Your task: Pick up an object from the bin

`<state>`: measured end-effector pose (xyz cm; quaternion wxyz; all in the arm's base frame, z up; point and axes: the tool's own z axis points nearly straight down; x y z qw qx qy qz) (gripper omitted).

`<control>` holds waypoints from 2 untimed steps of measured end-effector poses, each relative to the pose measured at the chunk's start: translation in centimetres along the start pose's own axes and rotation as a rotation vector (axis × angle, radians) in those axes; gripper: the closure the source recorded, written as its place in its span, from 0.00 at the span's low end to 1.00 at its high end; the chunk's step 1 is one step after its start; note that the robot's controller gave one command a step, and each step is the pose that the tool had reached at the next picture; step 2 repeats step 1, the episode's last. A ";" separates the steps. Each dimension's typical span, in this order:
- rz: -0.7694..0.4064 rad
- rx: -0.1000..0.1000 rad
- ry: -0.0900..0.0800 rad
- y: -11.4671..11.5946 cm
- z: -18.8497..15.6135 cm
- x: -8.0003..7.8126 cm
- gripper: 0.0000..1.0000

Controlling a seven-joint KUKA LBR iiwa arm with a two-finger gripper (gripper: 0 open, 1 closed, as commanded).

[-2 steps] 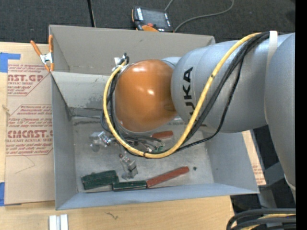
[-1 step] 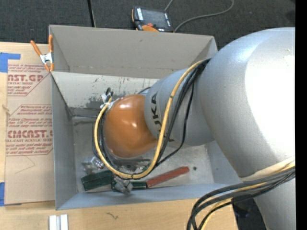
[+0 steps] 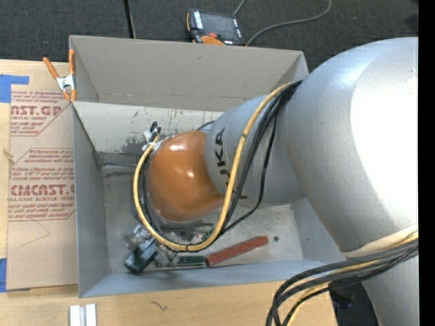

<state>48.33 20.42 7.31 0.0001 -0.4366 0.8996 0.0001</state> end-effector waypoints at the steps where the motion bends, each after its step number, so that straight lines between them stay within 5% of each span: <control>1: 0.050 0.005 -0.008 -1.5 -14.2 1.7 1.00; 2: 0.050 0.005 -0.008 -1.5 -14.2 1.7 1.00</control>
Offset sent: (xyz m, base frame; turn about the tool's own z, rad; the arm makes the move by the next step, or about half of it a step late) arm -0.0005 -0.0229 0.1380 0.0477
